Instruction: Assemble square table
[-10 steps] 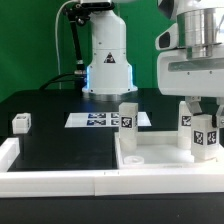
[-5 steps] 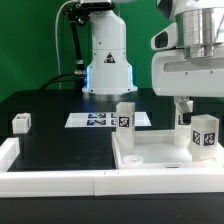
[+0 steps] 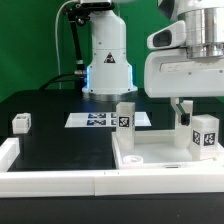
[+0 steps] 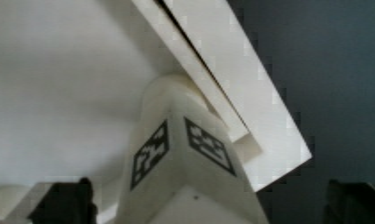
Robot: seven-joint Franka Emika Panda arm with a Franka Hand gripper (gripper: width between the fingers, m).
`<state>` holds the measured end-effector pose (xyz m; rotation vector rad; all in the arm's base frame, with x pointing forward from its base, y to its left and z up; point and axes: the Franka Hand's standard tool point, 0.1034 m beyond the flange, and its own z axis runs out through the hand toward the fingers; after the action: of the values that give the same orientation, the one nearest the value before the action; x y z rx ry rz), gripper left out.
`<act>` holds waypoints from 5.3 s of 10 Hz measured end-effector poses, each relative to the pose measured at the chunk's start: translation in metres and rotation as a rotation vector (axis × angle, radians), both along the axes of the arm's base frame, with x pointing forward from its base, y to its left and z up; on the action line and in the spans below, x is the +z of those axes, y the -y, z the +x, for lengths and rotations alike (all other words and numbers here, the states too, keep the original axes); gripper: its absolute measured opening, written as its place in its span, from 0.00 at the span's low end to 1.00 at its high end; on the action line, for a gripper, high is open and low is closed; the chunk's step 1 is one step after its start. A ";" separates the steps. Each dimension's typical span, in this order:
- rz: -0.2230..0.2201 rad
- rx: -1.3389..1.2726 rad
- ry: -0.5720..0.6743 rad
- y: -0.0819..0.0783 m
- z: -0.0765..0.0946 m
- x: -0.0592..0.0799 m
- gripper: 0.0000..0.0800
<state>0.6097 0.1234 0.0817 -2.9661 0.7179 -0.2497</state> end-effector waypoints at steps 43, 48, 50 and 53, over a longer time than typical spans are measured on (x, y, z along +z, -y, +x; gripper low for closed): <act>-0.024 0.038 0.008 -0.001 -0.004 -0.001 0.81; -0.098 0.397 0.019 0.001 -0.003 -0.001 0.81; -0.132 0.523 0.020 0.002 -0.003 -0.001 0.81; -0.177 0.703 0.019 0.005 -0.003 -0.001 0.81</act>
Offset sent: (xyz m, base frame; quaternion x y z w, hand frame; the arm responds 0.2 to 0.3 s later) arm 0.0010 0.0039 0.0006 0.0027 -0.0015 -0.1997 0.9798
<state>0.6072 0.1182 0.0809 -3.1373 -0.3855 -0.2919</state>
